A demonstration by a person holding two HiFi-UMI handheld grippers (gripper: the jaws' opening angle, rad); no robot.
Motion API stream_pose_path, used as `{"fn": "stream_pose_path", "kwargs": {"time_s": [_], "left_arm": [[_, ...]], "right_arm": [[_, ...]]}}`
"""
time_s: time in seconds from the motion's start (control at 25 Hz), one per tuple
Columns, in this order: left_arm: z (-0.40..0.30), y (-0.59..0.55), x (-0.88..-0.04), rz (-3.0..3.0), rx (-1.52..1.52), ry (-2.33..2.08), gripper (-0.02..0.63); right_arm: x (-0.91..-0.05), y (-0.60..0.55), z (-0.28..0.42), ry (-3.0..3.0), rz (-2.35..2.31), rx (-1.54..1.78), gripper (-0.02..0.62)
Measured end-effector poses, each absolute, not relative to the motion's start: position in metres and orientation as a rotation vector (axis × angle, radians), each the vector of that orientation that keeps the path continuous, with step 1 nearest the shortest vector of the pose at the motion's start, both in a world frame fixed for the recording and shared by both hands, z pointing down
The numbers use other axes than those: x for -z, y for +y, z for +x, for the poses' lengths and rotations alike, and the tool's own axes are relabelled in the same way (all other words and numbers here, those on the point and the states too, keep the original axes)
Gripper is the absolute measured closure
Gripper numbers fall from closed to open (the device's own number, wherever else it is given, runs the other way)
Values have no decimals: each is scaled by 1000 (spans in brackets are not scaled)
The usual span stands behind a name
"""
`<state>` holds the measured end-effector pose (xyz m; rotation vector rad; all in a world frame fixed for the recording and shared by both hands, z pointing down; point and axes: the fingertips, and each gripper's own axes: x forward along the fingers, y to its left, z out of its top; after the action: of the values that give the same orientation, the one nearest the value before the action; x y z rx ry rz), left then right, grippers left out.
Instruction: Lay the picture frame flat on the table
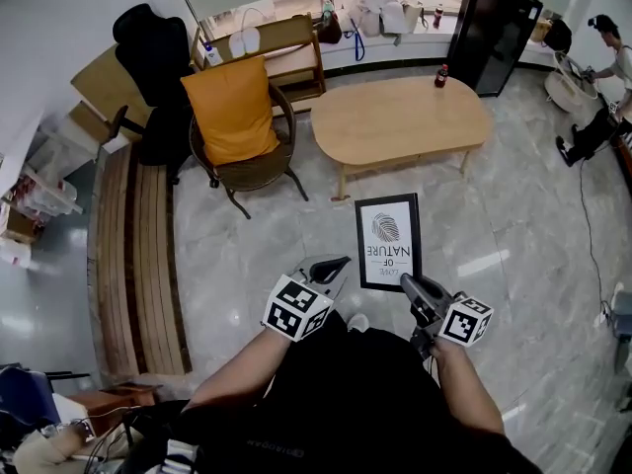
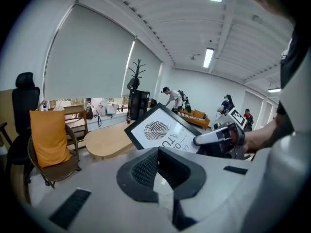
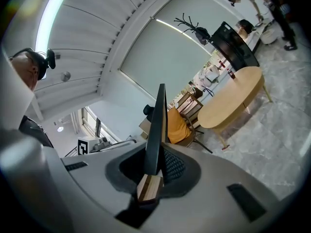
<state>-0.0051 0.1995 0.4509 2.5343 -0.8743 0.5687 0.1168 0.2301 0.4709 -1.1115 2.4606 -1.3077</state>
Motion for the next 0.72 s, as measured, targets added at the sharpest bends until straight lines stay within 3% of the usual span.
{"fn": "stream_pose_path", "kwargs": {"time_s": [0.36, 0.72], "left_arm": [[26, 121, -487, 2463, -603, -790, 601], [68, -22, -488, 2535, -601, -684, 601]], "right_arm": [[-499, 177, 173, 2309, -1248, 1347, 555], [-502, 53, 206, 2251, -1342, 1397, 555]]}}
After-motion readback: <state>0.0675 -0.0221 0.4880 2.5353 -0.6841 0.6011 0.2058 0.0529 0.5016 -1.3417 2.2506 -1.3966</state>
